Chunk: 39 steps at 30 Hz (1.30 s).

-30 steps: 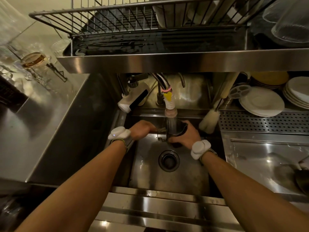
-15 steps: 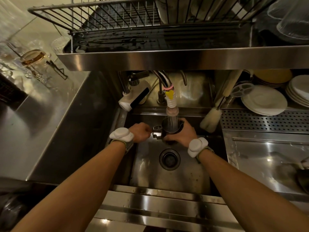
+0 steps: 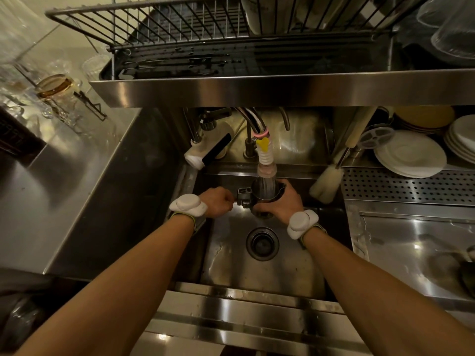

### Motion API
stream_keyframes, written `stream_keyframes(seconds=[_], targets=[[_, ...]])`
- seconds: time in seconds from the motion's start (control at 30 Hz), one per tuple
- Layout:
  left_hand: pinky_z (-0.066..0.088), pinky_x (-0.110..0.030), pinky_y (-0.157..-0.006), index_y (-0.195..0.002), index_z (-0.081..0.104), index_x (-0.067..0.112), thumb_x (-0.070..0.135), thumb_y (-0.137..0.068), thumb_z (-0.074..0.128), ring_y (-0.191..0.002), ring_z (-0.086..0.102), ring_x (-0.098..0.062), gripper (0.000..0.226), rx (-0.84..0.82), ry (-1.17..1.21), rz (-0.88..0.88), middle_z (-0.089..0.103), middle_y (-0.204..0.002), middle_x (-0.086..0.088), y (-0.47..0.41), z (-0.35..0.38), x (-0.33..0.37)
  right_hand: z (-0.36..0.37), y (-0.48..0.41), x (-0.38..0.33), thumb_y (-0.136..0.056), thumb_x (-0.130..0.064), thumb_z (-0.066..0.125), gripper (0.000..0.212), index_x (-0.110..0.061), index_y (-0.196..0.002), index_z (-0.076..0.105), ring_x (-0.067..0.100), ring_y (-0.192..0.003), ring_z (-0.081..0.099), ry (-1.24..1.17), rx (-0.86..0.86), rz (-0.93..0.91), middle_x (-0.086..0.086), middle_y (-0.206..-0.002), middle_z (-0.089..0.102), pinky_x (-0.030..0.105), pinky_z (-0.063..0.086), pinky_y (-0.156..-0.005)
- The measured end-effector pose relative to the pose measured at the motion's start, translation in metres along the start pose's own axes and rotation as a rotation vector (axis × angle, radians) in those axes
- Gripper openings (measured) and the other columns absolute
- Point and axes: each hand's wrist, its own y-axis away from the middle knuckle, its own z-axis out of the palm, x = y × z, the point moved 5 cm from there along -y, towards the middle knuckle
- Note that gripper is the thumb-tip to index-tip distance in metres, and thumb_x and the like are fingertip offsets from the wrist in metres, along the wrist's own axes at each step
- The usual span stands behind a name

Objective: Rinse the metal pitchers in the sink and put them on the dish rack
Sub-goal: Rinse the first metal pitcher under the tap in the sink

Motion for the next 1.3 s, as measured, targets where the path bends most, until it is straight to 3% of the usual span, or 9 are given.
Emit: stream_keyframes(seconds=[0.1,0.3,0.47,0.7,0.83,0.97,1.13,1.2,1.3], targets=[[0.046,-0.034,-0.097,-0.129,0.053,0.018,0.02,-0.088,0.056,-0.119,0.056,-0.028,0.041,0.028,0.019,-0.003,0.06,-0.129,-0.01,-0.001,-0.002,-0.001,0.001,0.0,-0.001,-0.052,-0.023,0.091,0.083,-0.016,-0.124,0.05,0.011,-0.097,0.056,0.017,0.001,-0.008,-0.008,-0.106,0.058,0.017,0.042,-0.079],[0.046,-0.033,-0.1,-0.138,0.042,0.018,0.022,-0.086,0.062,-0.12,0.056,-0.026,0.056,0.009,0.092,0.047,0.06,-0.13,-0.008,-0.006,-0.001,0.011,0.001,-0.003,-0.001,-0.052,-0.024,0.092,0.085,-0.016,-0.124,0.049,0.01,-0.099,0.055,0.02,-0.015,-0.016,-0.008,-0.108,0.059,0.019,0.043,-0.083],[0.043,-0.031,-0.103,-0.139,0.041,0.016,0.016,-0.086,0.062,-0.124,0.054,-0.024,0.057,-0.006,0.106,0.107,0.056,-0.136,-0.005,-0.008,-0.001,0.021,-0.007,-0.005,0.005,-0.05,-0.024,0.092,0.086,-0.016,-0.125,0.05,0.01,-0.101,0.057,0.069,-0.01,-0.012,-0.009,-0.11,0.06,0.012,0.042,-0.078],[0.044,-0.032,-0.102,-0.138,0.042,0.019,0.015,-0.084,0.059,-0.125,0.053,-0.026,0.057,-0.003,0.075,0.053,0.057,-0.135,-0.007,-0.01,-0.008,0.004,-0.002,-0.005,0.0,-0.05,-0.024,0.092,0.087,-0.017,-0.125,0.049,0.012,-0.106,0.056,0.12,-0.124,-0.014,-0.004,-0.117,0.061,0.021,0.042,-0.088],[0.044,-0.031,-0.101,-0.139,0.042,0.02,0.017,-0.081,0.066,-0.124,0.054,-0.024,0.062,-0.04,0.155,0.067,0.056,-0.134,-0.005,-0.01,0.002,0.006,-0.009,-0.003,0.005,-0.05,-0.025,0.092,0.09,-0.015,-0.127,0.048,0.011,-0.104,0.055,0.098,-0.065,0.026,-0.006,-0.115,0.059,0.022,0.043,-0.091],[0.045,-0.031,-0.086,-0.118,0.057,0.011,0.026,-0.09,0.06,-0.103,0.061,-0.023,0.031,-0.034,0.264,0.141,0.064,-0.107,-0.009,-0.012,0.007,0.022,-0.005,-0.004,0.0,-0.037,-0.049,0.089,0.088,-0.024,-0.116,0.058,0.007,-0.1,0.063,0.11,-0.086,0.023,-0.012,-0.108,0.067,0.031,0.053,-0.093],[0.041,-0.019,-0.062,-0.09,0.057,0.011,0.022,-0.095,0.053,-0.081,0.057,-0.017,0.012,-0.025,0.234,0.204,0.061,-0.087,-0.007,-0.01,0.005,0.03,-0.013,0.003,-0.001,-0.05,-0.028,0.092,0.085,-0.016,-0.123,0.05,0.011,-0.104,0.056,0.065,-0.091,0.044,-0.009,-0.111,0.059,0.027,0.046,-0.094],[0.04,-0.015,-0.062,-0.089,0.057,0.01,0.02,-0.096,0.052,-0.08,0.057,-0.017,0.014,-0.042,0.226,0.223,0.061,-0.086,-0.008,-0.008,0.003,0.034,-0.014,0.006,0.0,-0.047,-0.033,0.092,0.086,-0.015,-0.121,0.052,0.013,-0.107,0.058,0.05,-0.124,0.066,-0.007,-0.114,0.062,0.031,0.047,-0.096],[0.04,-0.005,-0.054,-0.1,0.062,0.002,0.018,-0.097,0.051,-0.074,0.054,-0.013,0.02,-0.042,0.247,0.246,0.059,-0.086,-0.008,-0.003,-0.001,0.042,-0.016,0.004,0.01,-0.032,-0.059,0.089,0.091,-0.021,-0.111,0.067,0.011,-0.101,0.066,0.066,-0.202,0.081,-0.006,-0.106,0.071,0.039,0.052,-0.095]])
